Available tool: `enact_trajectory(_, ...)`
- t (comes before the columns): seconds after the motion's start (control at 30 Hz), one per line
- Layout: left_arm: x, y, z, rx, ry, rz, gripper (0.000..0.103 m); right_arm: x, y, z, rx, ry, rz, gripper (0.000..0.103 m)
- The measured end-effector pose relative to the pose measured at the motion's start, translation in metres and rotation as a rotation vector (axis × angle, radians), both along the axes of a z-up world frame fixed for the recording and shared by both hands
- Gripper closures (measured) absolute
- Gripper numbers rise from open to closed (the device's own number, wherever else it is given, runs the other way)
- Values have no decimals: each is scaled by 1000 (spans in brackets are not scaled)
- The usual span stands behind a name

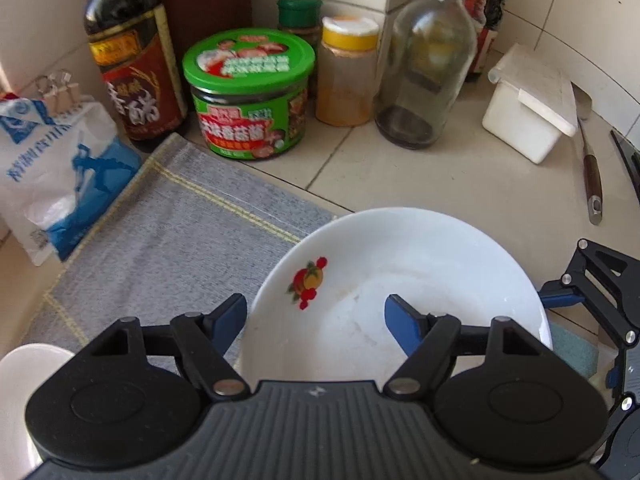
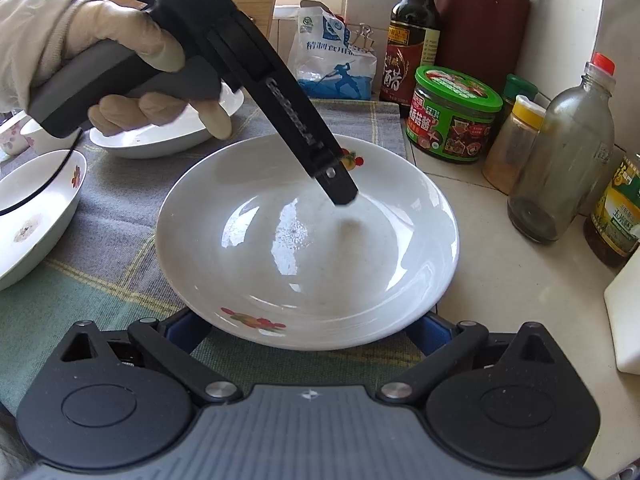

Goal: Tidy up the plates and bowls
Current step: 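Lift the stained plate by its rim with the left tool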

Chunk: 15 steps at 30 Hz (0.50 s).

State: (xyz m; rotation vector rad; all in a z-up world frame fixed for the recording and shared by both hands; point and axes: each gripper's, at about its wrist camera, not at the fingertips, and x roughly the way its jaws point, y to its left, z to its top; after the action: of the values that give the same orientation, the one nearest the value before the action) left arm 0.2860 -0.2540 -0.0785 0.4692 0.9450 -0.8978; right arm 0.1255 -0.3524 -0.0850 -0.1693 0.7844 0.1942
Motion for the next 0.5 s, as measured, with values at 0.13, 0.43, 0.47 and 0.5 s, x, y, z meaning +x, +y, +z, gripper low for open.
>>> enact_trajectory(0.13,-12,19,27,-38,-62,63,26,-8,-4,9,50,26,-33,0)
enact_trajectory(0.43,-69,101,87,-143,-196,280,15,-37,24,15,7,45,52,0)
enact_trajectory(0.47,-75,110,88,-147,-197,311,15,-39,29,16,1,39,64,0)
enact_trajectory(0.5,-82,122,88,-153,-202,348,15,-42,34,16,1,34,74,0)
